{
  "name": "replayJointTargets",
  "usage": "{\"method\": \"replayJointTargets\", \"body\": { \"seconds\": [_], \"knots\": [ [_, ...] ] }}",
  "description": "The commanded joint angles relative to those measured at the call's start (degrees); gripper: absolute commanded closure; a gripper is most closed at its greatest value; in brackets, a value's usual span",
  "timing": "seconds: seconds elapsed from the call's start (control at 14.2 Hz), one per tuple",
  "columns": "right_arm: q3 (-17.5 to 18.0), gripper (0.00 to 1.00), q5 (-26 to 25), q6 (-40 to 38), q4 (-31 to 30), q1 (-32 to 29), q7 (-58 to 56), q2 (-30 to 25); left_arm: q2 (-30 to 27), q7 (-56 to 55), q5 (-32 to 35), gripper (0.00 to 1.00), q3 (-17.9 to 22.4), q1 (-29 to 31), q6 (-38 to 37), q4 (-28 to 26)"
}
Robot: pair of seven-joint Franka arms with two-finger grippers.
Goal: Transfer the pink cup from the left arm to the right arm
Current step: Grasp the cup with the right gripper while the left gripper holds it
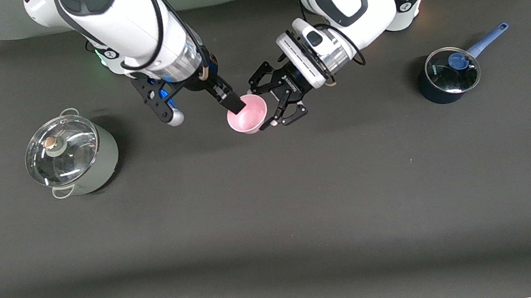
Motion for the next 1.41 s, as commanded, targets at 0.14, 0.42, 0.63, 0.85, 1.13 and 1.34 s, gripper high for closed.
{"method": "replayJointTargets", "body": {
  "seconds": [0.14,0.42,0.63,0.85,1.13,1.34],
  "knots": [
    [-0.2,1.0,-1.0,-0.5,3.0,0.6,0.8,2.2,-0.2,-0.2,-1.2,0.6,0.5,-0.9,1.0,0.5],
    [-0.3,1.0,-1.8,-0.4,3.1,0.5,-1.0,2.1,-0.1,-0.2,-1.2,0.57,0.7,-0.9,1.0,0.6],
    [-0.3,1.0,-1.9,-0.4,3.1,0.5,-1.1,2.1,-0.1,-0.2,-1.2,0.48,0.8,-0.9,1.0,0.5],
    [-0.7,1.0,-1.8,-0.5,3.8,0.0,-2.3,2.0,-0.1,-0.2,-1.2,0.02,0.9,-0.9,1.1,0.6],
    [-1.1,1.0,-1.8,-1.0,3.6,-1.7,-9.6,1.4,0.1,-0.4,-1.2,0.01,1.0,-0.4,1.2,0.6],
    [-1.1,1.0,-1.9,-1.4,2.7,-5.5,-20.7,-0.3,1.3,-0.5,-1.1,0.01,3.9,0.1,1.1,0.6]
  ]
}}
